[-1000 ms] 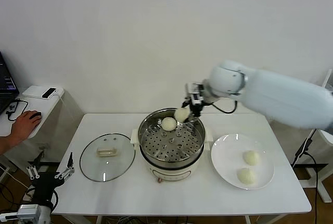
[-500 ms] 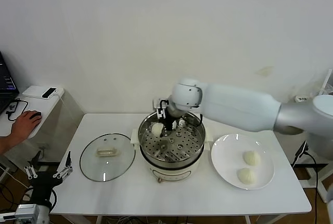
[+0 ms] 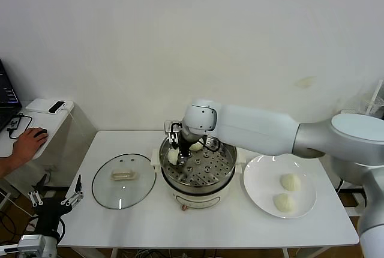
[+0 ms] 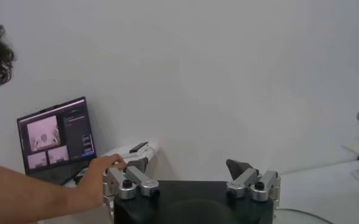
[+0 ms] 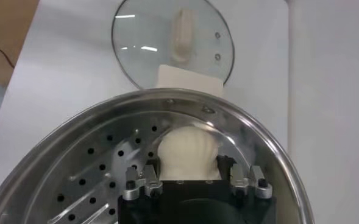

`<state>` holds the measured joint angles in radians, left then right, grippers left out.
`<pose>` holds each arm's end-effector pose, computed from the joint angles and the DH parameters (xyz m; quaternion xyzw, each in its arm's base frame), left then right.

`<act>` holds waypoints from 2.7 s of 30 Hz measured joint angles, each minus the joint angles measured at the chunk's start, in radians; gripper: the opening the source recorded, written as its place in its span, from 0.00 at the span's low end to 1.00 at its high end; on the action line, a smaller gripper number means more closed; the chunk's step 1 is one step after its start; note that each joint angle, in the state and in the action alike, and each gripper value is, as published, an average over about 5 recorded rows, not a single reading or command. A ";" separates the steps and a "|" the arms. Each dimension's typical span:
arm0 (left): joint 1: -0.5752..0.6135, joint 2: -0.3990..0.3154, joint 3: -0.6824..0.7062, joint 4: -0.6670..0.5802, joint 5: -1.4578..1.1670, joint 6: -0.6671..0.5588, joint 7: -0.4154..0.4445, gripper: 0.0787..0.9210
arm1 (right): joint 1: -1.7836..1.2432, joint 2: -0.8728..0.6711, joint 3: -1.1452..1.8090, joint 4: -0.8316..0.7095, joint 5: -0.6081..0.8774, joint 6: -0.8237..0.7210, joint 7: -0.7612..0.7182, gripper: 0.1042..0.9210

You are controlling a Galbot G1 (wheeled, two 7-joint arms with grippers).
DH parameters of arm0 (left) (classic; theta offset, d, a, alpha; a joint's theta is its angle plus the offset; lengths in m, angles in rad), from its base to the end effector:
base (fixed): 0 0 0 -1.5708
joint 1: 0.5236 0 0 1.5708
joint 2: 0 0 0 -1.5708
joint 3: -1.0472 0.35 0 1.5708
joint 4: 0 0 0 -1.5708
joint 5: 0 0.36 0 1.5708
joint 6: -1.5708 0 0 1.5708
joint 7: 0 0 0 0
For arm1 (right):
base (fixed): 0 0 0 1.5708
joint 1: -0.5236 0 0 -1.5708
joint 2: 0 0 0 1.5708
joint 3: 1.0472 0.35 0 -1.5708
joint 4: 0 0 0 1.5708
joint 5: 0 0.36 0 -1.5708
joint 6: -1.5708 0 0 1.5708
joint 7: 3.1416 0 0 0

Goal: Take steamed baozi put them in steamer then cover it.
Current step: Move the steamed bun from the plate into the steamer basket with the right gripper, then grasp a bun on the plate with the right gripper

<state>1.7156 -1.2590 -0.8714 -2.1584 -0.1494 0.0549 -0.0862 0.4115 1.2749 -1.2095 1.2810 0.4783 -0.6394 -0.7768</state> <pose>0.1517 0.1433 -0.2623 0.0958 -0.9835 -0.1509 0.0294 0.5229 0.1936 -0.1150 0.5458 -0.5787 0.5244 0.3036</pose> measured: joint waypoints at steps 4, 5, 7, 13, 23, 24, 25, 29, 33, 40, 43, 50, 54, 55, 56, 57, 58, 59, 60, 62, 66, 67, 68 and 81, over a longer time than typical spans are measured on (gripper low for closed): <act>0.000 0.000 0.000 -0.001 0.000 0.000 0.000 0.88 | 0.018 -0.015 -0.001 0.012 -0.013 0.005 -0.022 0.87; 0.000 0.000 0.000 -0.001 0.000 0.000 0.000 0.88 | 0.025 -0.022 -0.002 0.017 -0.018 0.008 -0.030 0.88; 0.000 0.001 0.000 -0.001 0.000 0.000 0.000 0.88 | 0.043 -0.041 -0.004 0.031 -0.031 0.017 -0.051 0.88; 0.002 0.005 0.000 -0.004 -0.003 0.000 0.000 0.88 | 0.119 -0.145 -0.009 0.095 -0.082 0.066 -0.141 0.88; 0.004 0.005 0.016 -0.012 -0.002 0.002 0.001 0.88 | 0.180 -0.429 -0.008 0.237 -0.204 0.175 -0.276 0.88; 0.005 0.003 0.019 -0.013 -0.002 0.002 0.001 0.88 | 0.180 -0.461 -0.008 0.251 -0.219 0.186 -0.286 0.88; 0.006 0.002 0.022 -0.015 -0.001 0.002 0.001 0.88 | 0.179 -0.493 -0.006 0.264 -0.234 0.198 -0.296 0.88; 0.013 -0.004 0.034 -0.024 0.003 0.004 0.002 0.88 | 0.158 -0.612 0.003 0.313 -0.298 0.244 -0.329 0.88; 0.019 -0.006 0.045 -0.035 0.003 0.008 0.004 0.88 | 0.111 -0.714 0.030 0.354 -0.358 0.285 -0.348 0.88; 0.024 -0.008 0.057 -0.042 0.005 0.010 0.004 0.88 | -0.054 -0.852 0.142 0.398 -0.455 0.332 -0.358 0.88; 0.027 -0.008 0.060 -0.043 0.005 0.010 0.004 0.88 | -0.149 -0.889 0.205 0.406 -0.490 0.343 -0.359 0.88; 0.027 -0.012 0.069 -0.044 0.006 0.015 0.004 0.88 | -0.363 -0.928 0.356 0.411 -0.551 0.361 -0.352 0.88; 0.028 -0.015 0.071 -0.046 0.008 0.017 0.004 0.88 | -0.471 -0.929 0.435 0.401 -0.584 0.369 -0.343 0.88; 0.028 -0.015 0.070 -0.046 0.008 0.017 0.004 0.88 | -0.495 -0.927 0.452 0.398 -0.592 0.372 -0.340 0.88; 0.029 -0.015 0.070 -0.047 0.009 0.018 0.004 0.88 | -0.517 -0.924 0.469 0.393 -0.599 0.373 -0.338 0.88; 0.029 -0.016 0.069 -0.047 0.009 0.019 0.004 0.88 | -0.539 -0.921 0.484 0.388 -0.606 0.375 -0.336 0.88; 0.030 -0.016 0.068 -0.047 0.009 0.019 0.004 0.88 | -0.559 -0.917 0.499 0.383 -0.612 0.376 -0.334 0.88; 0.031 -0.017 0.067 -0.048 0.009 0.019 0.004 0.88 | -0.577 -0.913 0.512 0.377 -0.617 0.377 -0.333 0.88; 0.031 -0.018 0.067 -0.048 0.009 0.019 0.004 0.88 | -0.593 -0.909 0.524 0.371 -0.623 0.378 -0.332 0.88; 0.031 -0.020 0.065 -0.048 0.010 0.020 0.004 0.88 | -0.623 -0.901 0.545 0.358 -0.632 0.379 -0.330 0.88; 0.031 -0.023 0.062 -0.049 0.011 0.020 0.004 0.88 | -0.666 -0.880 0.573 0.333 -0.648 0.379 -0.324 0.88; 0.031 -0.023 0.061 -0.049 0.012 0.020 0.004 0.88 | -0.673 -0.874 0.578 0.326 -0.652 0.379 -0.322 0.88; 0.031 -0.023 0.060 -0.049 0.012 0.020 0.004 0.88 | -0.680 -0.869 0.583 0.320 -0.656 0.379 -0.321 0.88; 0.025 -0.024 0.059 -0.041 0.017 0.019 0.004 0.88 | -0.726 -0.803 0.616 0.244 -0.677 0.377 -0.310 0.86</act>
<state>1.7404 -1.2827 -0.8125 -2.1993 -0.1321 0.0743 -0.0826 -0.3149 0.4722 -0.5936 1.5246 -0.1985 -0.2619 -1.0867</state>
